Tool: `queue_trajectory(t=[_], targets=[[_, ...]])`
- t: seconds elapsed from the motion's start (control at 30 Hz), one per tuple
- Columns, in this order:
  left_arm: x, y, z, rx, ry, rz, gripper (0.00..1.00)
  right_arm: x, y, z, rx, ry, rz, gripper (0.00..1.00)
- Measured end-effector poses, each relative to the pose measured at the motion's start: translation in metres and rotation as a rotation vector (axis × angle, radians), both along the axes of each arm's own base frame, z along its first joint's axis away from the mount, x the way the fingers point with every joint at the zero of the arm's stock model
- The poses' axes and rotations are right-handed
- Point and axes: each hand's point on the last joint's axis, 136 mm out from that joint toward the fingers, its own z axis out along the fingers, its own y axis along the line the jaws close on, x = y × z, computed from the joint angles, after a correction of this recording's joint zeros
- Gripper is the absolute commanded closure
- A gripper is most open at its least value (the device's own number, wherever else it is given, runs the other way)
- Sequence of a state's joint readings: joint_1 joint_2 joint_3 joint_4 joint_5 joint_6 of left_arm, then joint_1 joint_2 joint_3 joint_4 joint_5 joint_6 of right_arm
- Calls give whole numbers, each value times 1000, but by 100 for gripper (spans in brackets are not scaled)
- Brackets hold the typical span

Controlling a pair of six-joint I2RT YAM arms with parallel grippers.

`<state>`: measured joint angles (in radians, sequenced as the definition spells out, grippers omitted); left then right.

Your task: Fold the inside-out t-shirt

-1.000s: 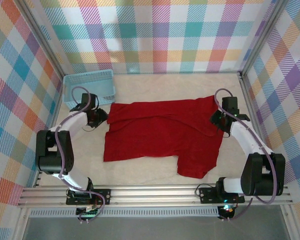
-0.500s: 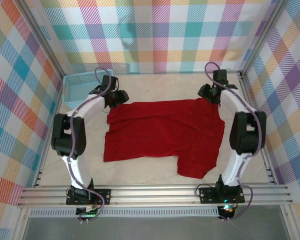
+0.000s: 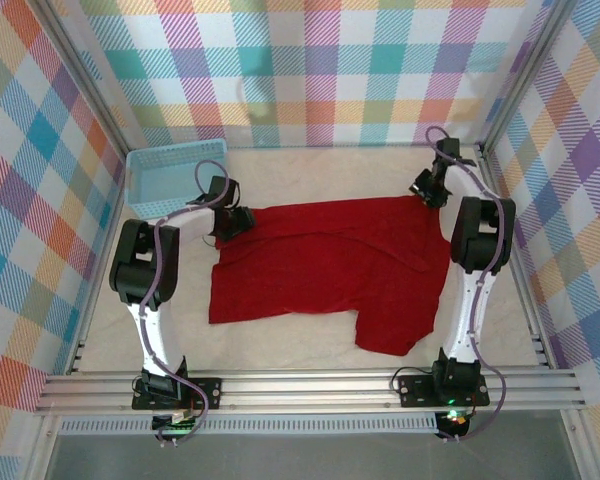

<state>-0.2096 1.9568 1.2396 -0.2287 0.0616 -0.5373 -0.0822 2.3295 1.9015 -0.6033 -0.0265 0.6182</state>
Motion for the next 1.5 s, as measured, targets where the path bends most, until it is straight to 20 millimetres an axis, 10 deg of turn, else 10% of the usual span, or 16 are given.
queue_trajectory(t=[0.43, 0.7, 0.83, 0.97, 1.17, 1.5], targets=[[6, -14, 29, -35, -15, -3, 25, 54, -13, 37, -45, -84, 36, 52], [-37, 5, 120, 16, -131, 29, 22, -67, 41, 122, -55, -119, 189, 47], [-88, 11, 128, 31, -139, 22, 23, -128, 78, 150, -61, -183, 302, 46], [-145, 9, 89, 49, -37, -22, 23, -187, 103, 112, -48, -103, 398, 45], [-194, -22, 36, 58, 95, -145, 24, -259, 86, 19, -21, 163, 362, 46], [-188, -25, -10, 87, 179, -88, 24, -219, 57, -17, 39, 202, 182, 48]])
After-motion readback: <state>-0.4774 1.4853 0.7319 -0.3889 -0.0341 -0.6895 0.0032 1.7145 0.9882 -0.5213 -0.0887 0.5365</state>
